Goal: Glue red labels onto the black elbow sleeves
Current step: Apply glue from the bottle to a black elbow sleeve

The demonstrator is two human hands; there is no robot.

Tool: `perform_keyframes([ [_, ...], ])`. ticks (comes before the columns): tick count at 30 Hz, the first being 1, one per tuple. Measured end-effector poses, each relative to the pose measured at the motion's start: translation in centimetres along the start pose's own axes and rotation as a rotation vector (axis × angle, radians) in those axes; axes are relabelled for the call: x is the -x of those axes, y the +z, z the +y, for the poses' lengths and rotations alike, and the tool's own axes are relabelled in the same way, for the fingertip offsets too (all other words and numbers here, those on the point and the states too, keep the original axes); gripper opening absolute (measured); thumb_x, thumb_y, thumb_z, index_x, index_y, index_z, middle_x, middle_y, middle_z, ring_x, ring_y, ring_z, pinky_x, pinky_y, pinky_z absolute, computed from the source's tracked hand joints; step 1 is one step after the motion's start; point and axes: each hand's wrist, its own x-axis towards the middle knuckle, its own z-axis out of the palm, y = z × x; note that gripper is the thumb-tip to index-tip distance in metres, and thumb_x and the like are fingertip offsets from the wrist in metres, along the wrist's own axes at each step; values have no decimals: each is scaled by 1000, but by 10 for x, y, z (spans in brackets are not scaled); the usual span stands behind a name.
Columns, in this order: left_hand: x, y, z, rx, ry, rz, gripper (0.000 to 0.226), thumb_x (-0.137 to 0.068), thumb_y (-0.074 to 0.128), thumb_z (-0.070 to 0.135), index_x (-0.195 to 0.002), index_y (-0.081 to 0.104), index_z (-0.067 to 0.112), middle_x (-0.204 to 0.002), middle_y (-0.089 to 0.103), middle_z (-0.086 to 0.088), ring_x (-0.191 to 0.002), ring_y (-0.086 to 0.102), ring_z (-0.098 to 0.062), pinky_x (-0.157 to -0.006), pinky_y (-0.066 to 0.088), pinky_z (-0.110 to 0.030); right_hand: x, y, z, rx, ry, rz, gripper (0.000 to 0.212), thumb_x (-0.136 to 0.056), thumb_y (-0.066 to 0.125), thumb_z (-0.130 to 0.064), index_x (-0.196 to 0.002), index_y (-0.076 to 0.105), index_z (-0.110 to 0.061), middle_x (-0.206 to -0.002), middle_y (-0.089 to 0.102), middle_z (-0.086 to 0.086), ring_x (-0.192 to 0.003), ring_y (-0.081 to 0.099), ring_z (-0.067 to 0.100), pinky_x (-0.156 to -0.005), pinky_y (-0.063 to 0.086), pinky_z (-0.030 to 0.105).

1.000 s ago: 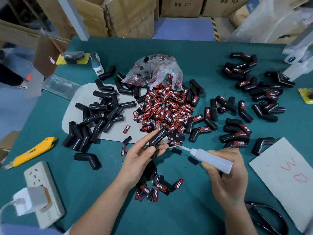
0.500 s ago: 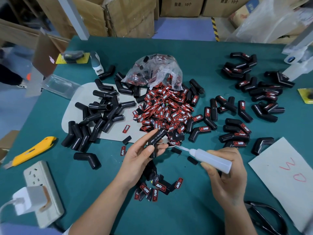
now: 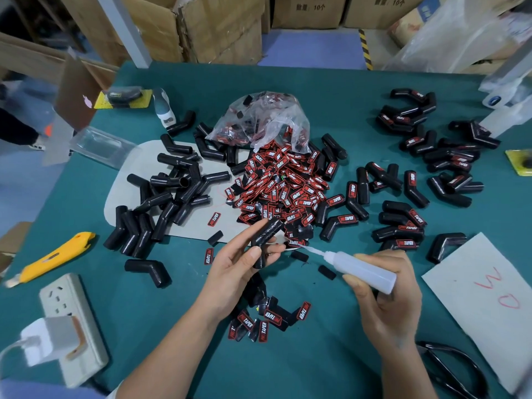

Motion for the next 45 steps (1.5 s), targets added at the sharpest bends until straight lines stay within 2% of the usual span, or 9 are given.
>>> perform_keyframes([
  [6,0,2,1,3,-3,-5,57,-97,75,37,-149,59,22,-138,66,-22,-128,65,-38,-102,54,-33,0,0,-3,7,-4,-1,34,-102,62,-49,-107,62,-15,-100,65,-2,-96,59,4,-81,44,16],
  [14,0,1,-2,-10,-3,-3,48,-100,66,25,-148,60,23,-138,67,-19,-128,65,-38,-102,54,-34,0,1,-4,20,14,0,36,-101,62,-52,-105,63,-16,-92,67,9,-94,58,6,-80,44,20],
  [20,0,1,-1,0,-11,-10,57,-97,74,37,-150,58,22,-138,66,-22,-128,65,-39,-102,54,-35,-1,1,-3,20,16,7,38,-101,62,-52,-105,63,-14,-94,66,6,-94,59,8,-79,45,19],
  [23,0,1,-1,17,-13,-13,56,-98,74,37,-149,59,22,-138,66,-22,-128,65,-37,-102,54,-35,-2,0,-3,31,20,24,40,-101,62,-51,-104,63,-11,-98,65,0,-95,59,7,-80,45,18],
  [27,0,1,0,38,-21,-18,57,-98,74,37,-150,58,21,-139,66,-22,-129,65,-36,-102,54,-34,-1,1,-4,14,0,3,35,-102,62,-51,-106,62,-16,-95,66,5,-94,59,7,-80,45,18],
  [31,0,0,1,47,-17,-20,55,-98,73,36,-150,58,21,-140,65,-22,-128,66,-35,-101,55,-34,-2,-1,-3,13,17,31,37,-102,62,-52,-106,62,-15,-102,65,-4,-96,59,7,-80,45,17],
  [36,0,1,1,78,-27,-18,57,-96,76,37,-148,61,20,-136,66,-25,-126,67,-36,-100,56,-34,0,1,-3,2,5,9,35,-102,62,-50,-106,62,-15,-98,65,2,-95,59,7,-80,45,19],
  [39,-1,2,2,90,-24,-21,57,-96,76,37,-147,61,20,-135,67,-24,-125,68,-35,-100,56,-34,-2,-1,-3,4,12,25,37,-102,62,-50,-107,62,-14,-104,65,-5,-96,59,8,-80,46,19],
  [45,0,4,1,99,-30,-16,60,-94,78,37,-148,61,17,-133,68,-26,-124,68,-35,-100,56,-34,1,2,-5,-21,9,-26,28,-101,62,-52,-108,61,-25,-100,65,-3,-96,59,3,-81,44,16],
])
